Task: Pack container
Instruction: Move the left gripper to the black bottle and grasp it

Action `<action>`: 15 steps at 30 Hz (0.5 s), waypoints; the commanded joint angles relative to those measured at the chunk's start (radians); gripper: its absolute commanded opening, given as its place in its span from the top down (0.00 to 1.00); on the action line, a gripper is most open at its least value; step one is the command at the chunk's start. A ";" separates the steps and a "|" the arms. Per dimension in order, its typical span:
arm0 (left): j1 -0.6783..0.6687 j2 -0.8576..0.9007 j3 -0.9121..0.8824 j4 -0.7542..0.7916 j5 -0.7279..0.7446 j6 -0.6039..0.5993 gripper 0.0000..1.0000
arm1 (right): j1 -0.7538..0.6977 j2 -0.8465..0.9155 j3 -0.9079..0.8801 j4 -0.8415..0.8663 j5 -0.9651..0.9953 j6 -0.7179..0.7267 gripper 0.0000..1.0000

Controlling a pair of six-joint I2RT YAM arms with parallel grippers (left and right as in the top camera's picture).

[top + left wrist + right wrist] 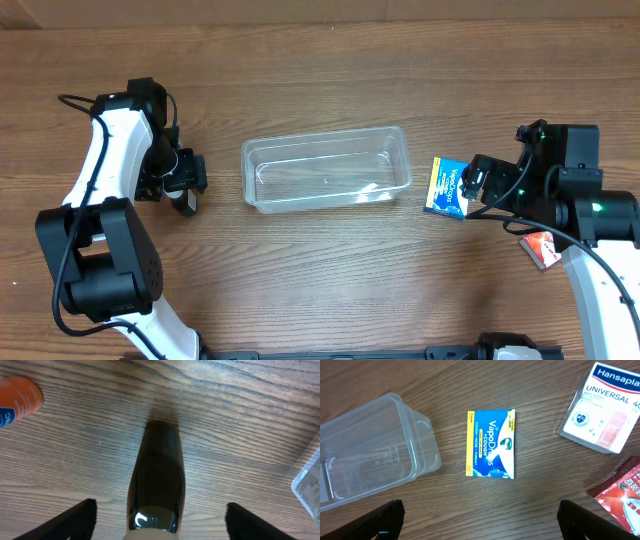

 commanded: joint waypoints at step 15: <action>0.002 -0.002 0.085 -0.050 -0.023 -0.026 0.63 | -0.002 0.021 0.031 0.004 -0.009 -0.003 0.00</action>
